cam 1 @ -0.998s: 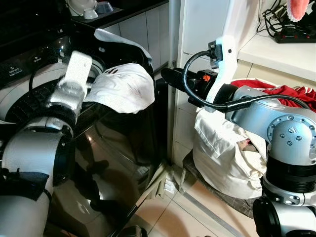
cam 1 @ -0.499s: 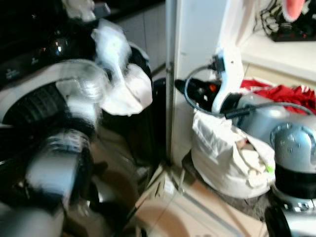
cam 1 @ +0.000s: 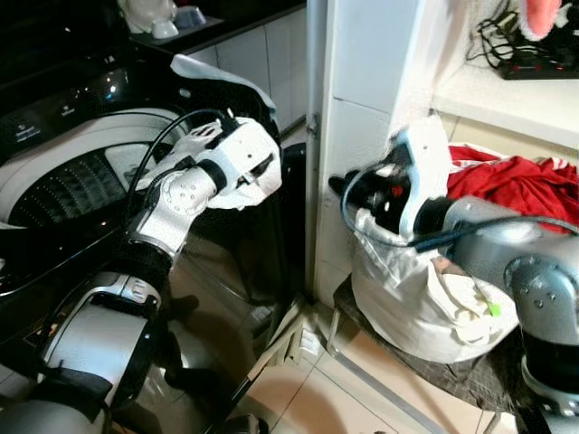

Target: Clothes washing

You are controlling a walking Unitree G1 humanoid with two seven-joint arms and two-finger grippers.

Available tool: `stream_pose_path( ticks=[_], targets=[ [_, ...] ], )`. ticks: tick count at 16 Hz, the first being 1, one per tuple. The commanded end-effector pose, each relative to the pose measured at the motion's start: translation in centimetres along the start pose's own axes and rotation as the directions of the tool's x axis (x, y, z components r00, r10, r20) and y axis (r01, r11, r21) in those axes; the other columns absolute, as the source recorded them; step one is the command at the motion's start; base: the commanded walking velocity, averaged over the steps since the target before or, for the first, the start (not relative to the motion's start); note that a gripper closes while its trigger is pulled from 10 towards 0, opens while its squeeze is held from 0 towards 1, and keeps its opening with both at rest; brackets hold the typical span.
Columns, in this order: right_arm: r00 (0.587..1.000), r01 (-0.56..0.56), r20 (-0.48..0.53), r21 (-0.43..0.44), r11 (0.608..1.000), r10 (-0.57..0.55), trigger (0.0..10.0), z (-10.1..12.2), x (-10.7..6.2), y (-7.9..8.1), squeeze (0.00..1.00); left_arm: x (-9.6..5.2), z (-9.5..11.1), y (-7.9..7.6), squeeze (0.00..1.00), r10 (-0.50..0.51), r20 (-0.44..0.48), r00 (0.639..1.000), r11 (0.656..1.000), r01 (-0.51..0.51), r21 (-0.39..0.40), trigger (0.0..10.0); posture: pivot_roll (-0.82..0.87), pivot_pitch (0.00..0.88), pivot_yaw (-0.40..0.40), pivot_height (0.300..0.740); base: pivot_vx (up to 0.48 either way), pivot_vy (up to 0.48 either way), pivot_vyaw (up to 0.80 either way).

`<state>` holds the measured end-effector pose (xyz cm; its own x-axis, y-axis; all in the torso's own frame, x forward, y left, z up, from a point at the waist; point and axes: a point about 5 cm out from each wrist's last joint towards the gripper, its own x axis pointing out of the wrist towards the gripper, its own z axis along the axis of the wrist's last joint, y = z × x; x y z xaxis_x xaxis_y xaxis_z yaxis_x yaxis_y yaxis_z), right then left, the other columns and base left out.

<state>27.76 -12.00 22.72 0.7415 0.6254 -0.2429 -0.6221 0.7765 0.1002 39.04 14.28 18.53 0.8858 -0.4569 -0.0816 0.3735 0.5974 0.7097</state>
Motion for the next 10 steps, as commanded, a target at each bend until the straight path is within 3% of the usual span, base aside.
stream_pose_path(
  ticks=[1, 2, 3, 10],
  targets=[
    [1.0, -0.019, 0.01, -0.031, 0.999, 0.02, 10.0, 0.2, 0.0, 0.5, 0.0, -0.2, -0.7, 0.0, 0.0, 0.002, -0.043, 0.999, 1.0, -0.001, 0.014, 10.0, -0.07, 0.0, 0.089, 0.74, 0.0, 0.0, 0.0],
    [1.0, -0.02, 0.003, -0.022, 1.0, 0.02, 10.0, 0.0, 0.1, 0.5, 0.0, -0.2, -1.7, -0.1, 0.0, 0.016, -0.117, 0.993, 0.999, -0.022, -0.043, 10.0, -0.07, 0.0, 0.089, 0.74, 0.0, 0.0, 0.0],
    [1.0, -0.021, 0.002, -0.018, 1.0, 0.021, 10.0, -0.1, 0.1, 0.6, 0.0, -0.3, -2.2, 0.0, 0.0, 0.033, -0.162, 0.986, 0.998, -0.042, -0.05, 10.0, -0.07, 0.0, 0.088, 0.74, 0.0, 0.0, 0.0],
    [1.0, -0.029, 0.004, -0.024, 0.999, 0.029, 10.0, 0.1, 0.2, 0.4, 0.0, -1.2, -4.6, 0.9, 0.0, 0.115, -0.341, 0.933, 0.993, -0.121, 0.004, 10.0, -0.07, 0.0, 0.08, 0.74, 0.0, 0.0, 0.0]
  ],
)
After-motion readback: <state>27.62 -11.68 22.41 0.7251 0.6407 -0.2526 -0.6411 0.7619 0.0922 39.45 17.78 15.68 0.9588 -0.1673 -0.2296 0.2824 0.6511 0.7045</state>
